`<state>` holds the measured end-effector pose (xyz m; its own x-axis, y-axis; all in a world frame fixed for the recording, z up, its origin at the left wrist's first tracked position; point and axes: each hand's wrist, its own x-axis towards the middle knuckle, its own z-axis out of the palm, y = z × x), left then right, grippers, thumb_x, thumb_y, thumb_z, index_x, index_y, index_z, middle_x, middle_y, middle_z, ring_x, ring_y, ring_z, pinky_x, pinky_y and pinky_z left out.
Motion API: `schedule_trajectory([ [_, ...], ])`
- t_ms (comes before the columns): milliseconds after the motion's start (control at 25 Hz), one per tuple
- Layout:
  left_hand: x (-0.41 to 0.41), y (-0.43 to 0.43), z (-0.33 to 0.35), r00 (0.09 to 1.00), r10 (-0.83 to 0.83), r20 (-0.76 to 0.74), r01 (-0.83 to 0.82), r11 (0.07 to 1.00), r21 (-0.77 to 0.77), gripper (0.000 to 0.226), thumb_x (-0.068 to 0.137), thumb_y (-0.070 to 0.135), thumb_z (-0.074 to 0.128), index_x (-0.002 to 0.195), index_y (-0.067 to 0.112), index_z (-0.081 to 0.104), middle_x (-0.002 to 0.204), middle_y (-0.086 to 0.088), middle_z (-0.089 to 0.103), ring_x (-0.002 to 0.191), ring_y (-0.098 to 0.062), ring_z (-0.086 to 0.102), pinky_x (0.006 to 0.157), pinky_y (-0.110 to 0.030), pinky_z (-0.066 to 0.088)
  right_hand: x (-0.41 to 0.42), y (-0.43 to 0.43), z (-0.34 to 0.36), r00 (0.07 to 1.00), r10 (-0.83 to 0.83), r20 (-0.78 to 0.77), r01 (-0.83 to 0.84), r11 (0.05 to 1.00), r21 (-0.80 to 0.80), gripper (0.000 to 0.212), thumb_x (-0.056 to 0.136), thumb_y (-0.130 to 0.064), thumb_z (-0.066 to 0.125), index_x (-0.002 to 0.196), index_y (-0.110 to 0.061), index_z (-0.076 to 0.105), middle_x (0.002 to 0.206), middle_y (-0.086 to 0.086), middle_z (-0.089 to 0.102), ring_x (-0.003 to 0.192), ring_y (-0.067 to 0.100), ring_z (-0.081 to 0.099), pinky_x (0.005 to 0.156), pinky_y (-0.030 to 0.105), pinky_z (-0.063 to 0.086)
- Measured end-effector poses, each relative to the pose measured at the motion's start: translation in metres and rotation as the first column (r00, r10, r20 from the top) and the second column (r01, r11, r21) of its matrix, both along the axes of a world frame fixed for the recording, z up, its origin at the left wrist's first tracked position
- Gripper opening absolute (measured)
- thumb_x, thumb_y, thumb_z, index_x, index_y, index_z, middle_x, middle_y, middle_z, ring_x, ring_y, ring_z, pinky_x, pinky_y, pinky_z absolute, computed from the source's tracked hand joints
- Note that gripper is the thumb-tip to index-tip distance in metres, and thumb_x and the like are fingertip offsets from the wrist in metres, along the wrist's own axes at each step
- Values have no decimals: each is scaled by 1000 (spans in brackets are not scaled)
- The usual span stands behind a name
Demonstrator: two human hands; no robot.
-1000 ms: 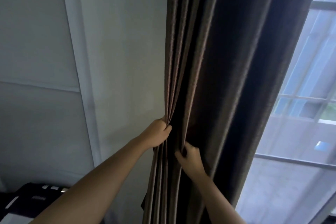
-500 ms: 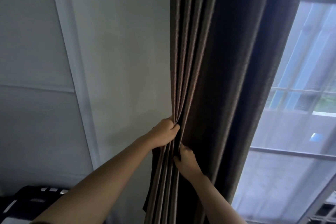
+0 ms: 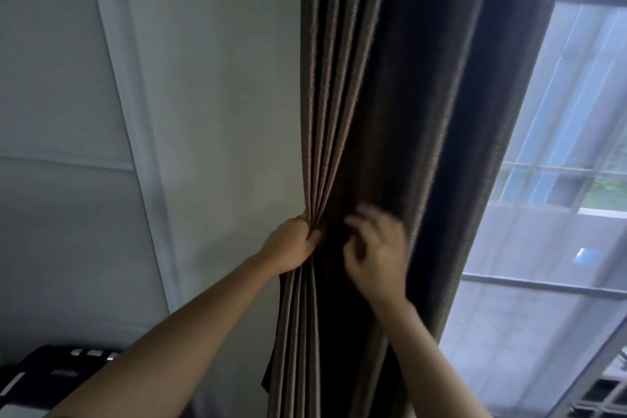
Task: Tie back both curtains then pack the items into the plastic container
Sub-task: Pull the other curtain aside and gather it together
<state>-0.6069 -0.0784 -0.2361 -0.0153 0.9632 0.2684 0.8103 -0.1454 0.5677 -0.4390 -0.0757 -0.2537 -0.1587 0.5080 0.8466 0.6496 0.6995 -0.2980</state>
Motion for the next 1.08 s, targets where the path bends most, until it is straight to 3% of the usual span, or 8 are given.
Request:
schedule_trajectory([
  [80, -3, 0, 1, 996, -43, 73, 43, 999, 2, 35, 97, 20, 40, 125, 0, 48, 107, -17, 63, 92, -27, 62, 77, -29, 48, 7, 9, 49, 955, -63, -290, 111, 982, 153, 41, 77, -10, 62, 118, -6, 55, 133, 19, 46, 123, 27, 42, 106, 27, 31],
  [160, 4, -3, 1, 990, -76, 121, 76, 997, 0, 38, 98, 18, 39, 132, 1, 44, 112, -13, 62, 96, -21, 59, 79, -23, 45, 15, 22, 82, 909, -48, -413, 76, 996, 52, 62, 78, -12, 68, 131, -2, 40, 143, 23, 28, 129, 29, 38, 108, 29, 34],
  [240, 14, -4, -1, 985, -114, 128, 114, 993, 10, 38, 98, 18, 38, 131, -1, 46, 104, -8, 59, 89, -17, 56, 77, -21, 42, 25, 36, 92, 888, -92, -450, 26, 988, -151, 79, 78, -16, 71, 142, -7, 25, 142, 15, 34, 114, 22, 49, 94, 26, 42],
  [360, 21, 8, 0, 987, -116, 111, 116, 993, 2, 38, 98, 24, 36, 125, 0, 49, 96, -10, 62, 79, -23, 59, 79, -31, 50, 33, 53, 92, 942, -106, -319, 2, 950, -311, 69, 78, -24, 69, 137, -7, 37, 119, 12, 57, 104, 25, 56, 85, 23, 41],
  [480, 22, 17, -2, 995, -68, 79, 73, 995, -63, 45, 97, 34, 35, 113, -3, 55, 98, -19, 65, 82, -32, 64, 80, -47, 53, 26, 59, 78, 962, -3, -272, -104, 920, -378, 55, 78, -6, 62, 130, -4, 45, 124, 16, 52, 115, 27, 50, 91, 17, 33],
  [640, 22, 21, 2, 990, -41, 133, 51, 996, -71, 37, 98, 26, 38, 115, -3, 52, 100, -21, 64, 86, -34, 63, 82, -47, 52, 21, 57, 53, 948, 129, -292, -263, 835, -484, 68, 81, 9, 52, 142, -8, 26, 118, -1, 48, 108, 11, 46, 78, 1, 31],
  [800, 24, 20, 2, 987, -23, 159, 39, 994, -103, 31, 97, 25, 38, 96, -2, 52, 68, -8, 52, 60, -24, 50, 66, -40, 44, 14, 45, -15, 964, 204, -171, -266, 762, -591, 67, 82, 12, 47, 143, -9, 29, 126, -3, 48, 119, 9, 45, 89, -3, 30],
  [1080, 35, 8, 6, 972, -57, 228, 96, 982, -163, 33, 96, 23, 38, 64, 14, 32, 59, -2, 38, 58, -19, 40, 61, -33, 34, -6, 19, -79, 955, 244, -167, -292, 693, -659, 66, 85, 6, 49, 144, -18, 29, 128, 0, 57, 117, 9, 55, 100, 19, 43],
])
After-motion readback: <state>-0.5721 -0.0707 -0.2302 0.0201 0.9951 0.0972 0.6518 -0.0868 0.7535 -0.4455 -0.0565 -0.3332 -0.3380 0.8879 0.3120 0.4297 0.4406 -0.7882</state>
